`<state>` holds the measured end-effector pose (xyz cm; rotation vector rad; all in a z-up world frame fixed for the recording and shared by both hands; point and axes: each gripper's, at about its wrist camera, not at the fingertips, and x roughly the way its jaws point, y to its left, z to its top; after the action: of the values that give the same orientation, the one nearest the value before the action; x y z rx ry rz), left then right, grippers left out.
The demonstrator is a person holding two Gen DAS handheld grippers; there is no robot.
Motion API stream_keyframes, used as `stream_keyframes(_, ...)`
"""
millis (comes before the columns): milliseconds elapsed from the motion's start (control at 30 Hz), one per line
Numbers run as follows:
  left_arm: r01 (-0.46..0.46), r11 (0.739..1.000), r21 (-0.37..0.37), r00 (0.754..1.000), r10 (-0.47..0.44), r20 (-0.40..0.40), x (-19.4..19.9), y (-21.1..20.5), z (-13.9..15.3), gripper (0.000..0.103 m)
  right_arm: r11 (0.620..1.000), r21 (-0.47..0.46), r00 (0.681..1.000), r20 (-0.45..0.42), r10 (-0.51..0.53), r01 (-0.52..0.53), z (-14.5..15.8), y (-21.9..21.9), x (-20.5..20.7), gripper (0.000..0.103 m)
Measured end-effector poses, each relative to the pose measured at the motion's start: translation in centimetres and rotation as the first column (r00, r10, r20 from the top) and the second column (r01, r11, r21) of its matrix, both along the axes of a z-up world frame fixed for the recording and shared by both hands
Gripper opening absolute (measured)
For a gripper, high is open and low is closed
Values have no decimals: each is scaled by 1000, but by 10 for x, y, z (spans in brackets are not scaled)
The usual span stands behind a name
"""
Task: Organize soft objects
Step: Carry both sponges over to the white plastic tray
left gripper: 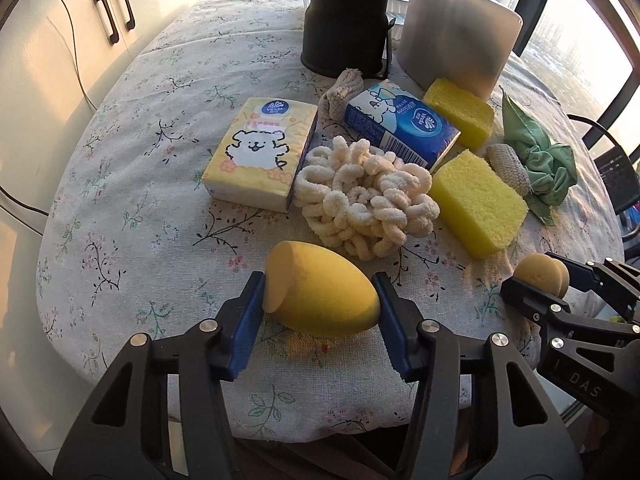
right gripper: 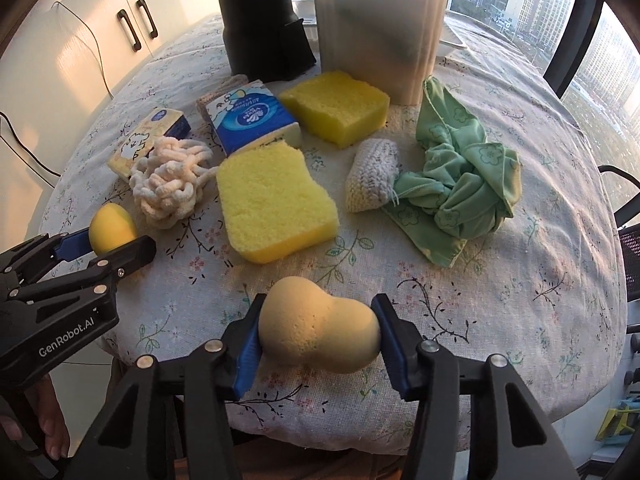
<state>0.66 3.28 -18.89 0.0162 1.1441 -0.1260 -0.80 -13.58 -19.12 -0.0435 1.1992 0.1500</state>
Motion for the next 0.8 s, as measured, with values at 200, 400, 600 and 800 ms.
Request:
stream_keyframes(200, 11, 999, 34, 999, -13, 50, -3, 1, 17, 51, 1000, -23, 999, 34, -3, 4, 15, -5, -3, 54)
stream_keyframes(400, -13, 999, 43, 996, 9, 86, 2, 11, 34, 51, 999, -7, 997, 72, -37, 38, 37, -17, -1, 54)
stream_keyframes(600, -78, 996, 51, 991, 72, 109, 26, 32, 43, 51, 995, -17, 989, 113, -93, 96, 53, -40, 15, 54)
stream_keyframes(800, -145, 988, 46, 984, 140, 107, 59, 55, 42, 51, 985, -28, 977, 135, -165, 171, 63, -71, 41, 54)
